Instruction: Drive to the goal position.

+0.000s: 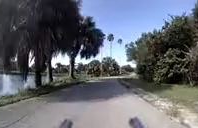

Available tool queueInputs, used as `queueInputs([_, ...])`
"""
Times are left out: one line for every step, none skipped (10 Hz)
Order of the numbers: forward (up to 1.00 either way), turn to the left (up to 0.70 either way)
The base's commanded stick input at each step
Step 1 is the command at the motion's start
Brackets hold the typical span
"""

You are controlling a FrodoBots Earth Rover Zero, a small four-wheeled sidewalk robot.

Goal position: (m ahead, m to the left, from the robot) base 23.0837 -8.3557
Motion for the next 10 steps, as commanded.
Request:
queueInputs([0.85,0.0])
queueInputs([0.85,0.0])
queueInputs([0.85,0.0])
queueInputs([0.85,0.0])
queueInputs([0.85,0.0])
queueInputs([0.85,0.0])
queueInputs([0.85,0.0])
queueInputs([0.85,0.0])
queueInputs([0.85,0.0])
queueInputs([0.85,0.0])
